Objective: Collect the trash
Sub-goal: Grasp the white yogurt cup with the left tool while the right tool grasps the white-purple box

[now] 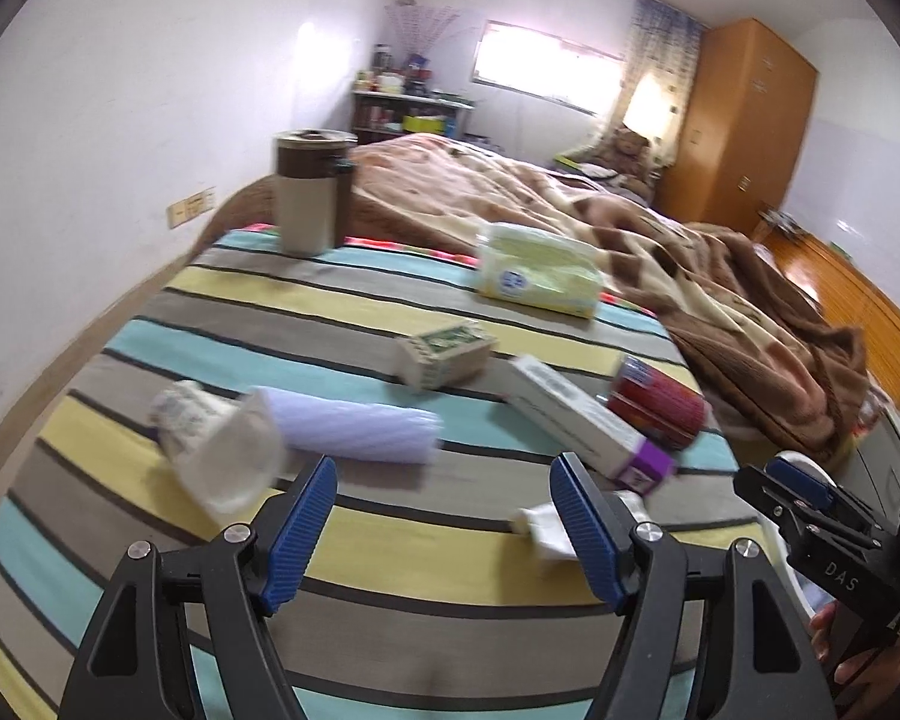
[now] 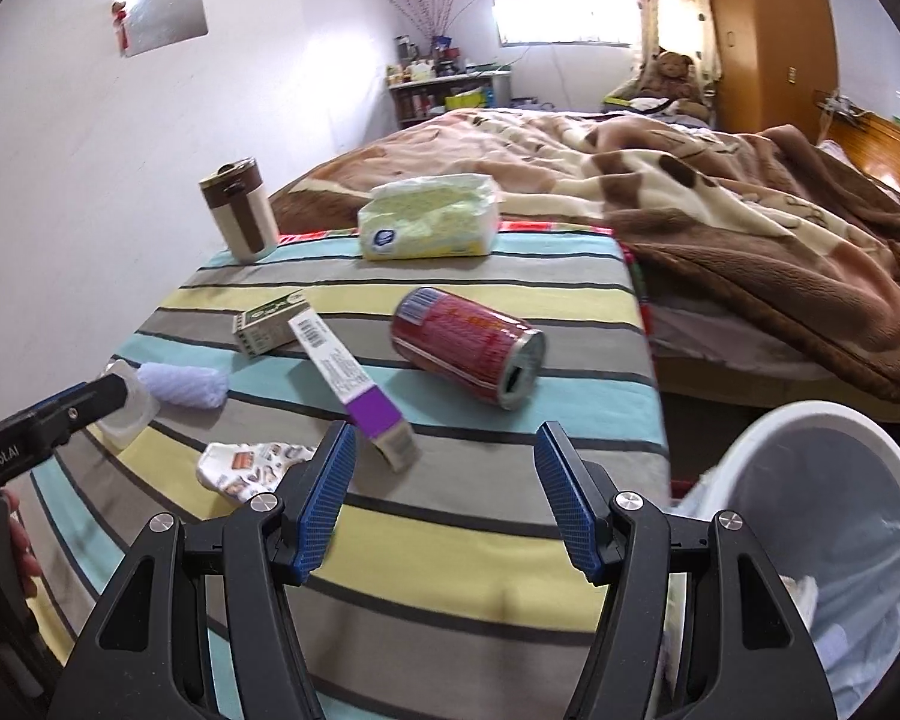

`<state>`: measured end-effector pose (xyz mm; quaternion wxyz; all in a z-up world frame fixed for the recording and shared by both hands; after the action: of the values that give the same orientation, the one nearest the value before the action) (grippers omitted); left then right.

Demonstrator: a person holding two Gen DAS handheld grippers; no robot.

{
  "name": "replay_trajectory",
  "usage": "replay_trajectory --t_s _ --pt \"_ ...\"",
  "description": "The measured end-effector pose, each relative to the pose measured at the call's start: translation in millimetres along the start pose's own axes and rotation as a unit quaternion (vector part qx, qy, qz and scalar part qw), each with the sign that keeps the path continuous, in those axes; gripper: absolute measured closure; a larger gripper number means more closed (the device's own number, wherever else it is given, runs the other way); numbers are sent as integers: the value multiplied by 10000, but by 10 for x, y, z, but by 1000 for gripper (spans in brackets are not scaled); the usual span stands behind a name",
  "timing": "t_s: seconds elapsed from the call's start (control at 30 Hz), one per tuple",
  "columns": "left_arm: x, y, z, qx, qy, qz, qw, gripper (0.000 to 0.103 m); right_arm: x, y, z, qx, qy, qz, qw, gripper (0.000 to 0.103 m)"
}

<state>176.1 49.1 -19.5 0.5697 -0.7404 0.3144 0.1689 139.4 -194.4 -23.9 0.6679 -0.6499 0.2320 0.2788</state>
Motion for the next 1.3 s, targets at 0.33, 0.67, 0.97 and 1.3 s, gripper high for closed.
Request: replay_trajectory --t_s 0.33,0.67,0.97,1.3 --pt "-45 -122 736 -686 -417 -86 9967 29 278 -98 285 -278 -246 217 9991 31" --pt "21 -189 1377 -1385 -667 -123 9880 26 538 -208 440 -350 -250 388 9983 31" --pt "310 -146 1538 -1920 -145 195 9811 26 731 -246 621 -648 -175 572 9961 31" --pt "498 -78 1292 -1762 136 419 9834 26 808 -214 602 -552 -277 811 9948 48"
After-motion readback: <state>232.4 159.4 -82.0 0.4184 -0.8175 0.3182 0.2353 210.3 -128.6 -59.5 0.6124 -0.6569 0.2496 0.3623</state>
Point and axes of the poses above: each gripper's, at about its wrist camera, not at the fingertips, and x roughly the way its jaws point, z to its left, y to its underside, the point moved 3 cm from there along x, roughly the way its jaws point, and after that the axes turned 9 degrees about y, right-handed, at the moved point
